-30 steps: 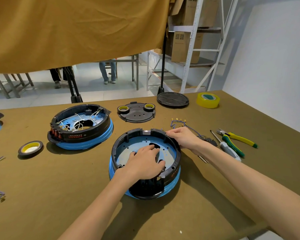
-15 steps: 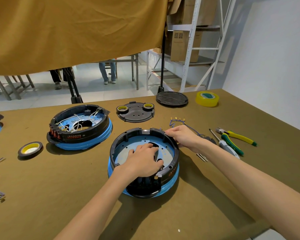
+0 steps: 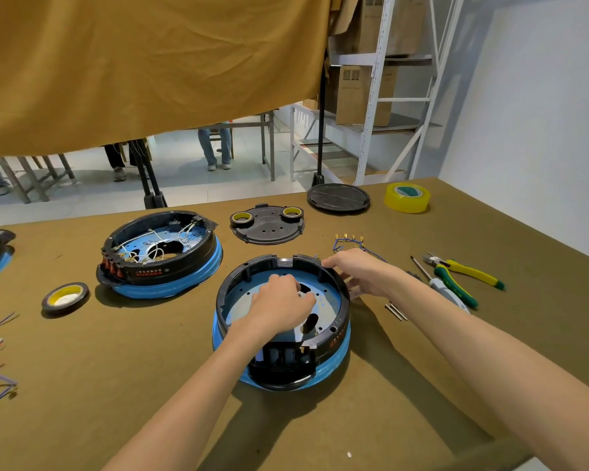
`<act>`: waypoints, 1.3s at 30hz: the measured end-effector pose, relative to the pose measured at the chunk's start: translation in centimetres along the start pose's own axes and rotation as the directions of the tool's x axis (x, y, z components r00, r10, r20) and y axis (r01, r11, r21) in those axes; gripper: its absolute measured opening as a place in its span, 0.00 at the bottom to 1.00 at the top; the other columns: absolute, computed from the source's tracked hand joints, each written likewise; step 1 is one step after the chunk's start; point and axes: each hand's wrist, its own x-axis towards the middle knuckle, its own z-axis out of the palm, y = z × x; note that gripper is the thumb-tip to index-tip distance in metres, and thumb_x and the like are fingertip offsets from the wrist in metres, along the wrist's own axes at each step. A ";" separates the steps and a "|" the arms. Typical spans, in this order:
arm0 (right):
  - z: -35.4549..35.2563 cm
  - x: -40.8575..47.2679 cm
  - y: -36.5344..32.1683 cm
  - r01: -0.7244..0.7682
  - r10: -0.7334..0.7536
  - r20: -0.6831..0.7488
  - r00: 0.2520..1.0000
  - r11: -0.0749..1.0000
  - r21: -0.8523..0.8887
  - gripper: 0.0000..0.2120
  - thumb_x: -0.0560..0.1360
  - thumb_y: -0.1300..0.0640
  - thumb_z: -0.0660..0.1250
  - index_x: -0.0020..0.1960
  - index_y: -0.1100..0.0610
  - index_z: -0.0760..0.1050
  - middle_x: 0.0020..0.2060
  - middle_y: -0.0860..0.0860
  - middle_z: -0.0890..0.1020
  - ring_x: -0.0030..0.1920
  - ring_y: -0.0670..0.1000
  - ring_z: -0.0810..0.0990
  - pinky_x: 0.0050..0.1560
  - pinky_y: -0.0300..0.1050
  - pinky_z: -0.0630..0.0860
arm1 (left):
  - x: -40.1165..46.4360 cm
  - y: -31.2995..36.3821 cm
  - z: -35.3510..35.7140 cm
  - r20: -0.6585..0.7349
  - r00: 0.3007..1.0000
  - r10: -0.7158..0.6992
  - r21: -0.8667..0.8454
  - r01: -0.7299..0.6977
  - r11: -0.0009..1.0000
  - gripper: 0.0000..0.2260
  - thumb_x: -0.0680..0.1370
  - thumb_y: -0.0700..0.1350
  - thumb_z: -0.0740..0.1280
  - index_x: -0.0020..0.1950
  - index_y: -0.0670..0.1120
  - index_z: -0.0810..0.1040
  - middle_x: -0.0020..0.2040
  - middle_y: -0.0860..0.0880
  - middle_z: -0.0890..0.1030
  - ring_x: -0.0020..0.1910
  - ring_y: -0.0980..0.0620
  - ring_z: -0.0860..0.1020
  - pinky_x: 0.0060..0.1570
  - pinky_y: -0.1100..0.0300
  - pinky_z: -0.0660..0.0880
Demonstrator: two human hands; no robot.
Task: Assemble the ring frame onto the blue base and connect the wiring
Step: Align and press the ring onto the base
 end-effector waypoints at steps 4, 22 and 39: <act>-0.5 -0.1 -0.3 -0.038 0.039 0.037 0.999 0.999 -0.025 0.13 0.80 0.50 0.65 0.61 0.55 0.77 0.55 0.59 0.81 0.48 0.57 0.84 0.39 0.49 0.84 | 1.4 1.2 -0.6 0.034 0.995 -0.090 -0.136 0.093 0.986 0.17 0.80 0.46 0.64 0.35 0.44 0.64 0.30 0.47 0.62 0.28 0.49 0.62 0.34 0.56 0.60; -2.0 -1.1 2.2 -0.121 0.047 0.260 0.964 0.954 0.274 0.31 0.70 0.41 0.75 0.63 0.60 0.74 0.52 0.61 0.85 0.44 0.56 0.87 0.43 0.48 0.84 | 2.8 3.1 -1.4 0.383 0.866 -0.323 -0.476 0.484 0.734 0.23 0.76 0.67 0.66 0.43 0.47 0.75 0.27 0.53 0.68 0.25 0.55 0.64 0.29 0.62 0.61; -1.3 -3.8 0.7 -0.165 0.012 0.281 0.960 0.834 0.526 0.34 0.64 0.49 0.79 0.63 0.65 0.75 0.49 0.58 0.84 0.45 0.56 0.83 0.42 0.47 0.82 | -1.0 3.9 -3.3 -0.200 0.979 -0.027 -0.141 -0.002 0.990 0.35 0.74 0.68 0.70 0.71 0.46 0.70 0.53 0.54 0.76 0.46 0.60 0.75 0.40 0.63 0.72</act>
